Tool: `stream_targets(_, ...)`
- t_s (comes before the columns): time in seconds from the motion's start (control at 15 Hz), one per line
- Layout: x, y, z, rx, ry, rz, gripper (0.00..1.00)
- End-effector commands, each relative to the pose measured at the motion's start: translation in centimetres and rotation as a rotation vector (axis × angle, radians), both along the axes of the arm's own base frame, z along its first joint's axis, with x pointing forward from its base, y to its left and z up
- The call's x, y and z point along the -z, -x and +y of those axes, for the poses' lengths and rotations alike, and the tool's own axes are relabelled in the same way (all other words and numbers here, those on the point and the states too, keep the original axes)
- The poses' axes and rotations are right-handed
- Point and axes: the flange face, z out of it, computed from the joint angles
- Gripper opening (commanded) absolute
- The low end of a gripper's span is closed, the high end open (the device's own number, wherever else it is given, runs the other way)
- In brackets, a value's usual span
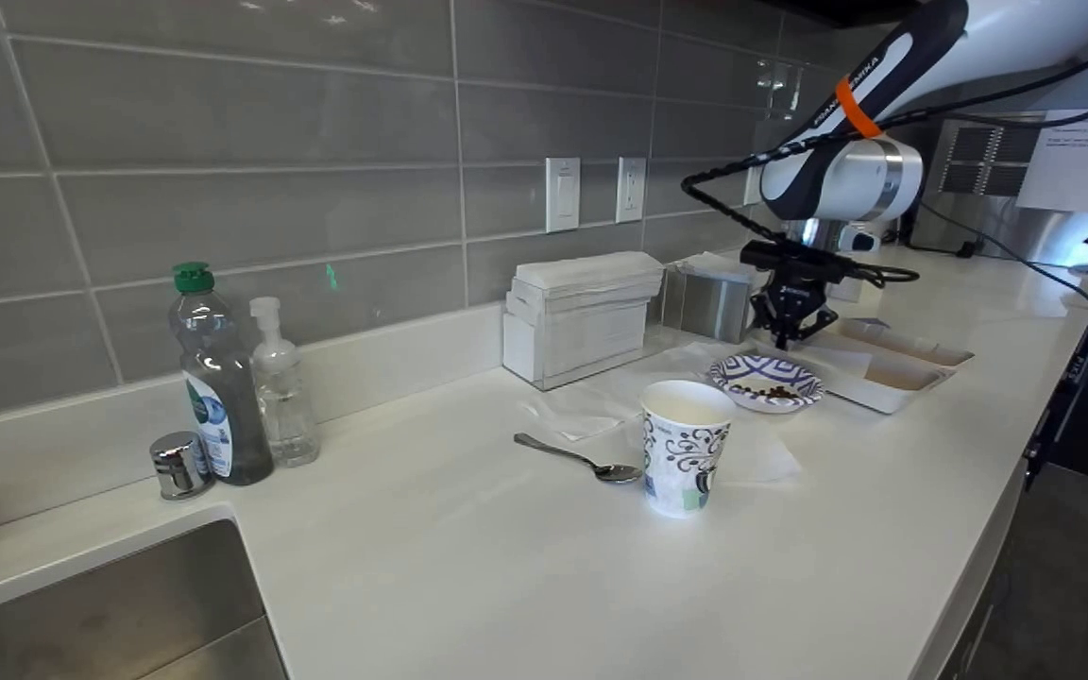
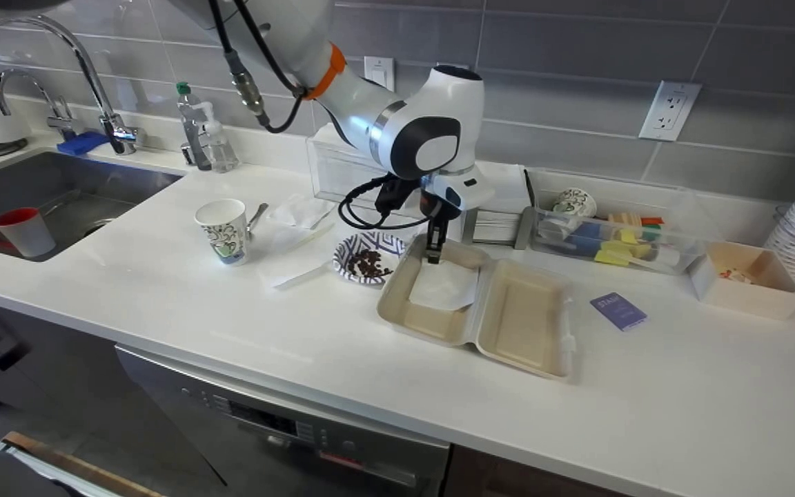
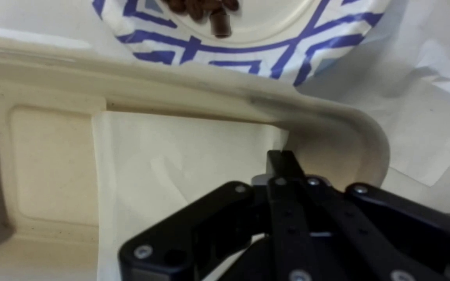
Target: Correctly position the tissue which is in the foam pack
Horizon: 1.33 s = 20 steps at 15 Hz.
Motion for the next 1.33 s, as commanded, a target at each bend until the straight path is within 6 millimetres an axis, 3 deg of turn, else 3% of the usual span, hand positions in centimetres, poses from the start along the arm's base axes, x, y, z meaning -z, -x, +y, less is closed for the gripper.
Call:
stream_targets(0.0, -0.3, 0.3, 0.1, 0.026, -0.017, -0.042, 0.00)
stream_targets(0.73, 0.3, 0.1, 0.7, 0.034, -0.002, -0.093, 0.00)
stream_targets(0.8, 0.3, 0.2, 0.7, 0.034, -0.007, -0.094, 0.26)
stream_targets(0.87, 0.2, 0.2, 0.8, 0.033, -0.005, -0.099, 0.27)
stream_targets(1.27, -2.9, 1.4, 0.9, 0.000, -0.008, -0.110, 0.69)
